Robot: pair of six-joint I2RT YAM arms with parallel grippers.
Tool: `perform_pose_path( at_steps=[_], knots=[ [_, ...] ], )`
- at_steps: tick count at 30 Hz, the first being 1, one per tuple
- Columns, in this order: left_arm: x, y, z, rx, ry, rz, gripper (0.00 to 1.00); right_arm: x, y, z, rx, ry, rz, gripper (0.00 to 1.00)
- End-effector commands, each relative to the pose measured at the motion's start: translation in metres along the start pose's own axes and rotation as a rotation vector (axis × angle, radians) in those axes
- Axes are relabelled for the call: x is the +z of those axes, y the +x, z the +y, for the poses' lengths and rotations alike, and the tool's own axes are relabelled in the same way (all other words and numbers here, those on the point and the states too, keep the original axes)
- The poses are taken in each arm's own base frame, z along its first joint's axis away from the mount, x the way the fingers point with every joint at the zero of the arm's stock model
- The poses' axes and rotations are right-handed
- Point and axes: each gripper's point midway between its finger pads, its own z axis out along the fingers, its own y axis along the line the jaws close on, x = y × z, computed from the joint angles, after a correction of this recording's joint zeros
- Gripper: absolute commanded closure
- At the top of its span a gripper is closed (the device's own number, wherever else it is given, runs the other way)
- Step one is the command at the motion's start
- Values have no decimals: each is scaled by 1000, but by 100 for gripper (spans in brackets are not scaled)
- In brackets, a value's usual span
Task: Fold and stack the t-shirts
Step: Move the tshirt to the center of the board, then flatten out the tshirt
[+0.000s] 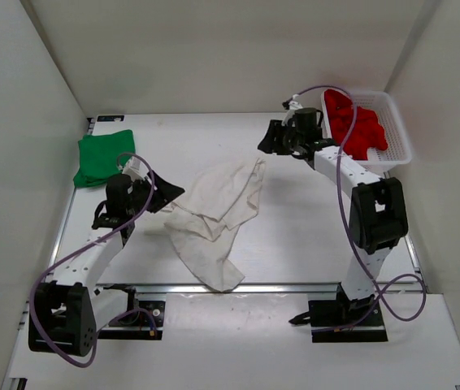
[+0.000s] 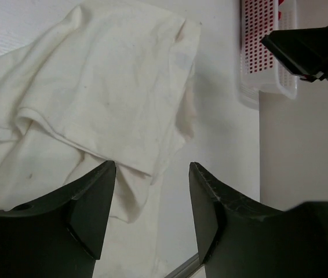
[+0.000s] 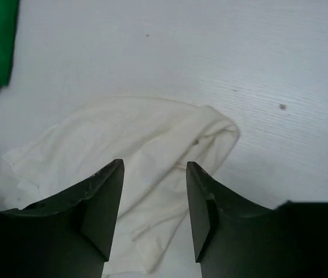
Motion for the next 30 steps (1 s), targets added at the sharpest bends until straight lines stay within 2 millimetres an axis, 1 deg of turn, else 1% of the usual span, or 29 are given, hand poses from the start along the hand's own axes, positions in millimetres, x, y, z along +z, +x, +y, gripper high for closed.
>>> perform_pose_path(
  at_steps=[1, 2, 3, 4, 5, 6, 7, 8, 9, 10, 11, 12, 13, 14, 15, 16, 17, 18, 19, 20, 22, 23, 24, 26, 27, 28, 29, 30],
  knots=[
    [1, 4, 10, 50, -61, -5, 36, -39, -57, 9, 75, -92, -140, 55],
    [3, 9, 17, 77, -103, 0, 35, -46, -46, 12, 79, -90, -128, 55],
    [2, 15, 23, 93, -138, 0, 36, -46, -39, 24, 60, -100, -133, 58],
    [2, 11, 24, 98, -152, -22, 36, -53, -27, 27, 42, -88, -124, 59],
    [2, 16, 29, 91, -159, -15, 36, -56, -7, 40, 9, -75, -104, 66],
    [1, 17, 34, 70, -170, -25, 36, -60, -5, 67, -47, -106, -133, 74],
    [0, 19, 39, 57, -174, -21, 36, -56, 19, 66, -46, -90, -96, 82],
    [0, 21, 43, 37, -179, -16, 36, -54, 40, 83, -88, -116, -62, 85],
    [-1, 28, 50, 15, -191, 6, 36, -47, 60, 95, -121, -120, -25, 90],
    [-2, 31, 52, 7, -191, 13, 36, -44, 76, 107, -141, -132, 7, 94],
    [-4, 37, 59, 5, -208, 20, 36, -36, 93, 103, -141, -122, 56, 95],
    [-7, 40, 69, 4, -242, 13, 36, -29, 114, 112, -146, -152, 114, 96],
    [-12, 42, 83, 2, -297, -8, 36, -23, 132, 120, -148, -181, 165, 95],
    [-16, 37, 91, -9, -326, -37, 34, -21, 140, 123, -154, -185, 186, 94],
    [-20, 41, 104, -42, -357, -47, 33, -19, 155, 129, -168, -192, 215, 87],
    [-23, 44, 110, -80, -358, -50, 33, -20, 169, 134, -180, -187, 251, 82],
    [-23, 47, 113, -97, -364, -45, 32, -19, 180, 132, -170, -170, 279, 79],
    [-24, 50, 118, -106, -378, -52, 33, -25, 192, 144, -178, -201, 299, 72],
    [-25, 53, 125, -121, -399, -57, 31, -29, 203, 146, -194, -198, 316, 66],
    [-26, 51, 129, -129, -413, -65, 32, -32, 205, 147, -204, -185, 314, 62],
    [-28, 43, 132, -141, -429, -94, 31, -48, 224, 168, -250, -227, 336, 58],
    [-29, 38, 134, -141, -436, -115, 31, -51, 232, 169, -266, -221, 343, 58],
    [-29, 37, 135, -137, -443, -116, 32, -57, 244, 176, -284, -223, 358, 57],
    [-29, 36, 139, -155, -456, -131, 31, -65, 251, 203, -327, -287, 336, 56],
    [-28, 40, 141, -172, -459, -114, 31, -66, 253, 211, -327, -306, 334, 54],
    [-30, 31, 146, -194, -461, -158, 32, -64, 257, 222, -356, -338, 326, 54],
    [-30, 24, 146, -221, -451, -176, 32, -55, 264, 222, -376, -332, 333, 53],
    [-31, 20, 150, -244, -455, -190, 32, -50, 252, 234, -383, -331, 308, 52]
  ],
)
